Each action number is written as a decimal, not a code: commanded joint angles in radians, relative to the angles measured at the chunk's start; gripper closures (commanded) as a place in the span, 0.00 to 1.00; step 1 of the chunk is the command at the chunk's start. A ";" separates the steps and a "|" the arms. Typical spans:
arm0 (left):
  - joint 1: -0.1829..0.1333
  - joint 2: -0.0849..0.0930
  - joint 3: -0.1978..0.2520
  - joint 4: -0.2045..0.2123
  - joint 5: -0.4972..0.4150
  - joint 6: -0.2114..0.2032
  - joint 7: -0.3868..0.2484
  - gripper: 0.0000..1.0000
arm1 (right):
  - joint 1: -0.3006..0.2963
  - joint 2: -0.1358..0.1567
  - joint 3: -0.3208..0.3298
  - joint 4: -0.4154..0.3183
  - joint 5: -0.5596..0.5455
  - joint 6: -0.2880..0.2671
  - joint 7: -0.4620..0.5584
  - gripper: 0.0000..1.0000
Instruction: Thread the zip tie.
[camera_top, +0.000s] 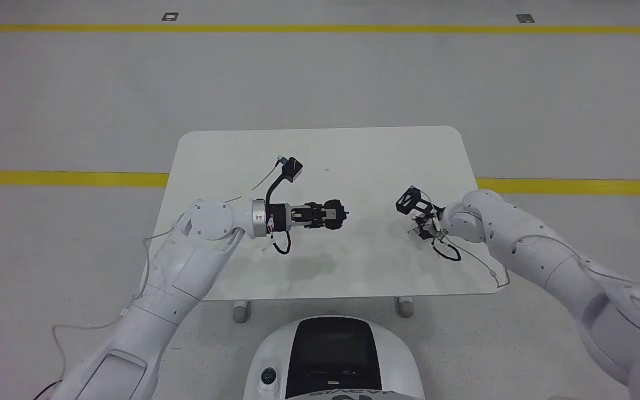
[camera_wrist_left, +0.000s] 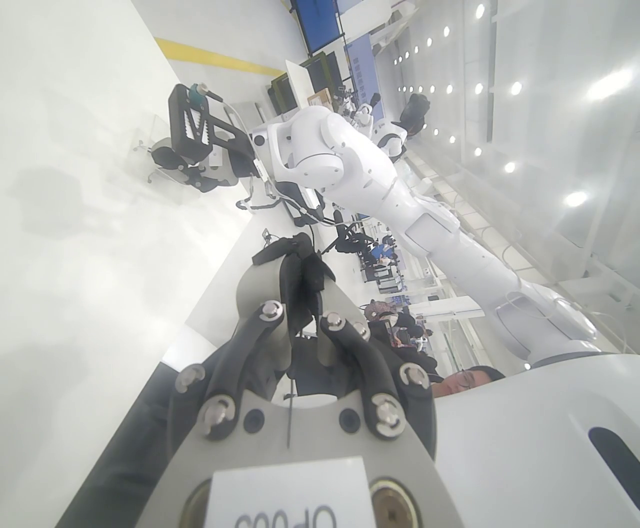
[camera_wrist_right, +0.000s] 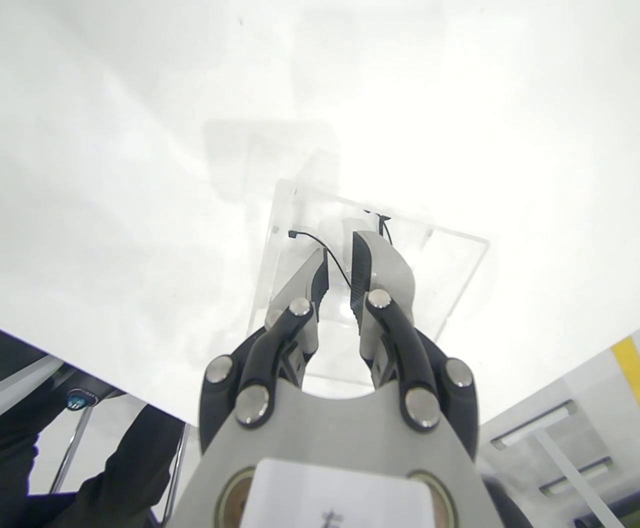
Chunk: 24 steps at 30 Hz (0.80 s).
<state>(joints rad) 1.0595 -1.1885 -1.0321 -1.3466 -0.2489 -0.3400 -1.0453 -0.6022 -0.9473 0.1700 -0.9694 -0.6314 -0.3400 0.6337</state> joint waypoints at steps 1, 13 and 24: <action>0.000 0.000 0.000 0.000 0.000 0.000 0.000 1.00 | 0.000 -0.001 0.000 0.003 0.001 0.000 0.001 0.87; 0.000 0.000 0.000 0.000 0.000 0.000 0.000 1.00 | 0.002 0.001 0.000 0.006 -0.004 0.000 -0.011 0.83; 0.000 0.000 0.000 0.000 0.000 0.000 0.000 1.00 | -0.003 -0.003 0.000 0.006 0.001 0.000 0.003 0.87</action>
<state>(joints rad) 1.0595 -1.1885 -1.0321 -1.3466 -0.2489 -0.3400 -1.0453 -0.6054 -0.9496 0.1700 -0.9637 -0.6313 -0.3400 0.6352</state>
